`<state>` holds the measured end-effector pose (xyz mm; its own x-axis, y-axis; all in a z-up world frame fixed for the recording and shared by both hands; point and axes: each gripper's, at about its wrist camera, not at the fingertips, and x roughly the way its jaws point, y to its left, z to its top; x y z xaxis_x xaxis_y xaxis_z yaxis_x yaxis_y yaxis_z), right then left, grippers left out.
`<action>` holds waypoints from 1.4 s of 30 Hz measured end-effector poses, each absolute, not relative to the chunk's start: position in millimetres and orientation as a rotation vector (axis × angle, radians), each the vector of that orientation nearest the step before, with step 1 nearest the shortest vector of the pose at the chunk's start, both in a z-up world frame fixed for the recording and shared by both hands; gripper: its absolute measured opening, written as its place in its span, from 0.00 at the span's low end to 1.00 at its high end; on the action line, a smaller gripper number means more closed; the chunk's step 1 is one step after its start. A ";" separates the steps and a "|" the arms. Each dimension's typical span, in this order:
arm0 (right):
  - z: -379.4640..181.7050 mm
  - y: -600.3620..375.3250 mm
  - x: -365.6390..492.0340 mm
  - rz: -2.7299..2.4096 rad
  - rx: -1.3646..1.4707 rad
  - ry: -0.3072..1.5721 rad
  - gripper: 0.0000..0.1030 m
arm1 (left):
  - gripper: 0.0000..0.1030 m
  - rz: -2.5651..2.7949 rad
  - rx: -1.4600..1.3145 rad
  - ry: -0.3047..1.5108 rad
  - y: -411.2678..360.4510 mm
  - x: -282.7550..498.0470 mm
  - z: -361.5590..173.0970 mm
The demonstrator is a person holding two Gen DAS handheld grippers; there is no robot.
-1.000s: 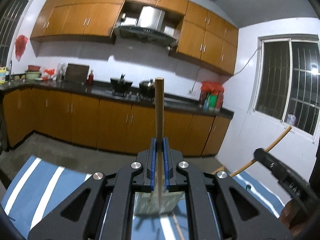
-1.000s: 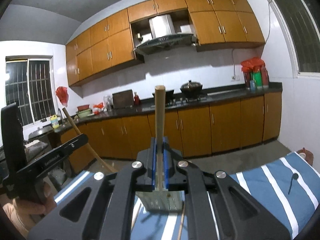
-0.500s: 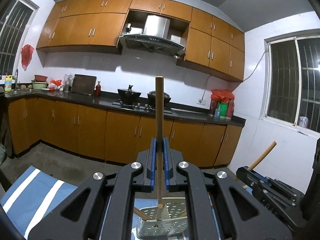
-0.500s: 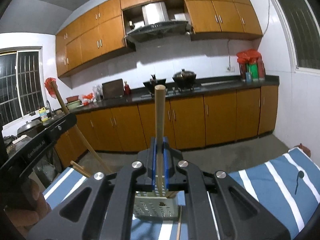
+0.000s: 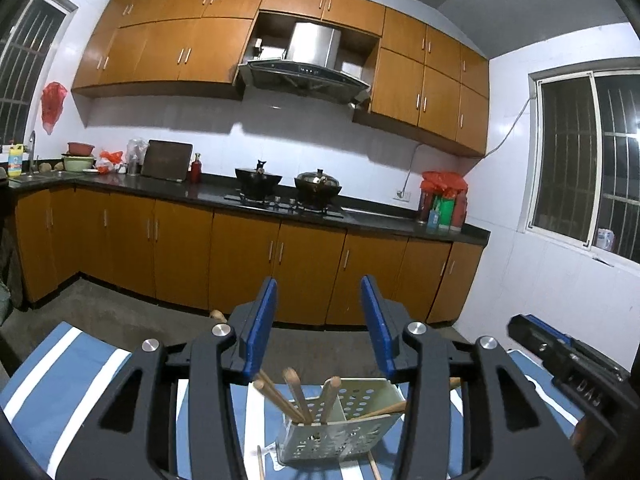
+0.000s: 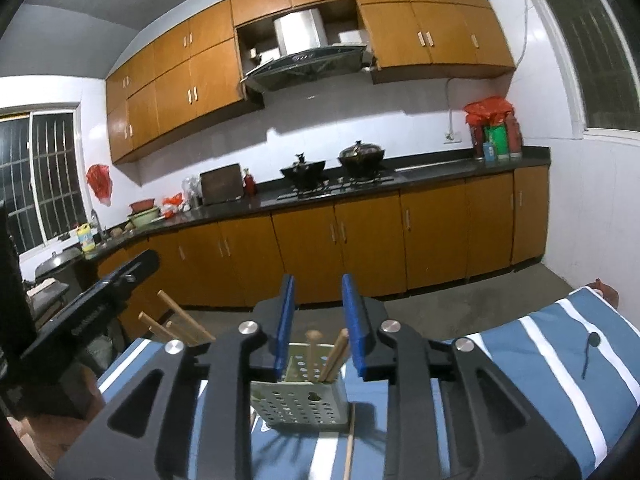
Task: Organize utensils
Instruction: 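Lower the chopsticks into the green holder and open both tools, then lower both tools to the cloth and close each on a chopstick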
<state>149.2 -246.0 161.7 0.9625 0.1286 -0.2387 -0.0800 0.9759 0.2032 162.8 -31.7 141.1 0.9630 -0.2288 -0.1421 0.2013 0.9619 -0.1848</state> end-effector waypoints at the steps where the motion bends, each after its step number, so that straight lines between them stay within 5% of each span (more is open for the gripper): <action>1: 161.9 -251.5 142.4 0.093 0.198 0.249 0.30 | 0.44 -0.219 -0.174 0.161 -28.6 158.8 142.5; 8: 120.5 -284.9 122.2 -0.007 0.216 0.362 0.36 | 0.61 -0.142 -0.188 0.186 8.4 120.6 131.5; 19: -26.9 -238.8 119.9 0.099 0.163 0.792 0.31 | 0.61 -0.043 -0.123 0.592 25.7 115.0 5.7; 28: -52.1 -209.9 118.2 0.120 0.082 0.872 0.31 | 0.54 -0.122 -0.056 0.757 -5.9 120.3 -43.6; 30: -56.7 -210.0 120.2 0.112 0.079 0.882 0.25 | 0.52 -0.140 -0.048 0.780 -12.5 124.2 -47.5; 32: -61.0 -211.8 122.7 0.095 0.065 0.884 0.09 | 0.51 -0.152 -0.038 0.798 -18.5 121.9 -56.0; 42: -62.2 -247.7 130.8 -0.008 0.139 0.877 0.08 | 0.38 -0.153 0.014 0.867 -35.4 123.5 -81.7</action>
